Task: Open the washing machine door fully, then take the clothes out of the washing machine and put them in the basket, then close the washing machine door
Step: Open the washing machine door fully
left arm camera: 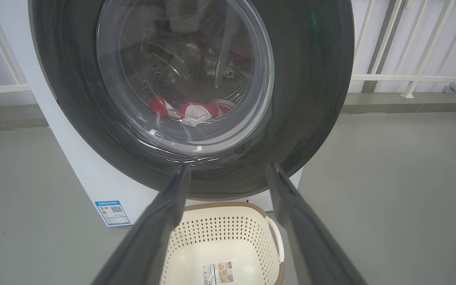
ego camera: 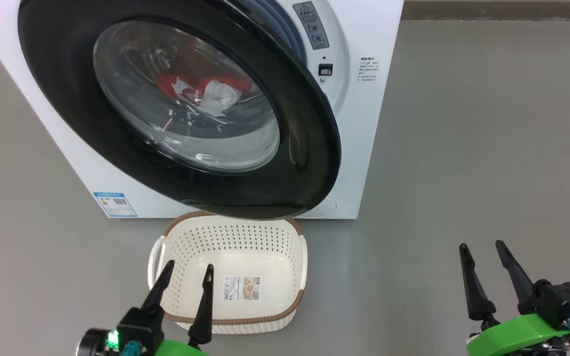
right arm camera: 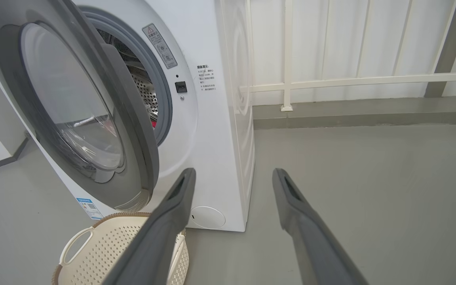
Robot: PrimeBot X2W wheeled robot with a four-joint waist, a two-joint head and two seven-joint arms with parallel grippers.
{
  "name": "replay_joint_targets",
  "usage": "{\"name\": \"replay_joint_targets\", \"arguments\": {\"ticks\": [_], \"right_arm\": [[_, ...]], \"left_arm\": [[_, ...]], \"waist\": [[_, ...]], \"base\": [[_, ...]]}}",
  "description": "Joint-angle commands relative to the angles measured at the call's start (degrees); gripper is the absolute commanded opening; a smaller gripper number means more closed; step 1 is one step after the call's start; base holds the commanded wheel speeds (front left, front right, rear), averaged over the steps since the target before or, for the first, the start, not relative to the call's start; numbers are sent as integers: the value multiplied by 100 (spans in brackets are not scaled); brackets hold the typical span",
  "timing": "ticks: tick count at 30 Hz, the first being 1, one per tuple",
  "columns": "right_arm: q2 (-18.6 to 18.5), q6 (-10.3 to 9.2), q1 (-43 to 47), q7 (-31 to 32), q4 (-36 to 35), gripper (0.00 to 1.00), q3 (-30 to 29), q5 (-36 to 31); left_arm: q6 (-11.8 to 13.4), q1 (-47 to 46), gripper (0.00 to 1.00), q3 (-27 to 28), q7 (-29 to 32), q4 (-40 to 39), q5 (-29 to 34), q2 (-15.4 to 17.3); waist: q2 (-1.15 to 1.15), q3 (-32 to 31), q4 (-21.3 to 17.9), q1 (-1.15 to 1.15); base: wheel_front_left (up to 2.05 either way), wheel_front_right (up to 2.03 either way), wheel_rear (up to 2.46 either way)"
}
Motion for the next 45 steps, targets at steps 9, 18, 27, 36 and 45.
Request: {"name": "replay_joint_targets", "arguments": {"ticks": [9, 18, 27, 36, 45], "right_arm": [[-52, 3, -31, -37, -24, 100, 189, -39], [-51, 3, -42, -37, 53, 100, 235, -53], [-51, 3, -77, -37, 127, 0, 233, 48], [-51, 3, -154, -37, 122, 0, 243, 84], [-51, 3, -564, -37, -61, 0, 244, 2129]], "left_arm": [[18, -1, 100, 199, -69, -68, -7, 65], [23, -6, 100, 188, -69, -45, -15, 64], [40, -38, 100, 169, -69, -80, -49, 62], [50, -56, 100, 166, -69, -115, -55, 62], [37, -151, 100, 172, -69, -215, -74, 61]], "waist": [[0, -30, 18, 0], [0, -31, 34, 0], [0, 24, 64, 0], [0, 60, 84, 0], [0, 203, 141, 0]], "base": [[0, 0, 0], [0, 0, 0], [0, 0, 0], [0, 0, 0], [0, 0, 0]]}}
